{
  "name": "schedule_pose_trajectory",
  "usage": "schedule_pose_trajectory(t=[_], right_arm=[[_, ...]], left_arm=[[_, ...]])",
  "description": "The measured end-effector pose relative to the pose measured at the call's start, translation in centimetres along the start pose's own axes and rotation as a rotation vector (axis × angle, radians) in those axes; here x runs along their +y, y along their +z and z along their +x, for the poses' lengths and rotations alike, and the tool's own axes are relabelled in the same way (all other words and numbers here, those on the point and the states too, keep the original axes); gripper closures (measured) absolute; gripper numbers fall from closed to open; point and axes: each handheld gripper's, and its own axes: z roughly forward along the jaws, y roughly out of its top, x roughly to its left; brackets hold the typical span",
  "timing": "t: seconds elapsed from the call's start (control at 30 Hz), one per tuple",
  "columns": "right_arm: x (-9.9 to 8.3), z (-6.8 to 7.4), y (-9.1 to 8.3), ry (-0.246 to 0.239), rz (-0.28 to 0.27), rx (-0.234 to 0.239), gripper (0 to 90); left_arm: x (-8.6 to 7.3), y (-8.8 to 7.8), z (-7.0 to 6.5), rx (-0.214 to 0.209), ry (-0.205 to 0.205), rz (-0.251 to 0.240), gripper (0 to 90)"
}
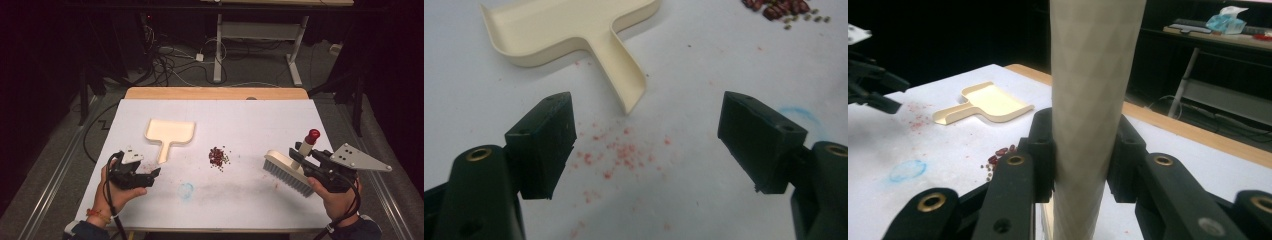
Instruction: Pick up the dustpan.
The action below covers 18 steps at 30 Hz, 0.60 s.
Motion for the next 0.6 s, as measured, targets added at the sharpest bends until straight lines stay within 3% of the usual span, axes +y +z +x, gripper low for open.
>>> schedule_pose_trajectory(t=[0.17,0.23,0.33,0.37,0.4,0.47,0.6], right_arm=[[-0.1,0.0,0.2,0.0,0.002,-0.004,69.7],[-0.2,0.1,0.4,-0.001,0.011,-0.005,69.7],[-0.2,0.2,0.6,-0.007,0.017,-0.005,69.6],[-0.2,0.2,0.6,-0.01,0.017,-0.002,69.6],[-0.2,0.2,0.7,-0.011,0.02,0.0,69.6],[-0.3,0.3,0.8,-0.012,0.024,0.0,69.6],[-0.3,0.4,0.9,-0.006,0.039,-0.001,69.6]], left_arm=[[2.5,3.5,0.7,-0.004,-0.038,0.067,25.0],[3.7,6.1,1.0,0.021,-0.047,0.152,25.7],[4.3,8.2,1.9,0.018,-0.113,0.192,30.3],[4.3,8.2,1.9,0.018,-0.113,0.192,31.2],[4.4,9.0,2.6,0.008,-0.151,0.198,33.1],[4.4,9.4,2.9,0.004,-0.172,0.198,35.9],[4.4,9.6,3.1,0.033,-0.192,0.179,46.8]])
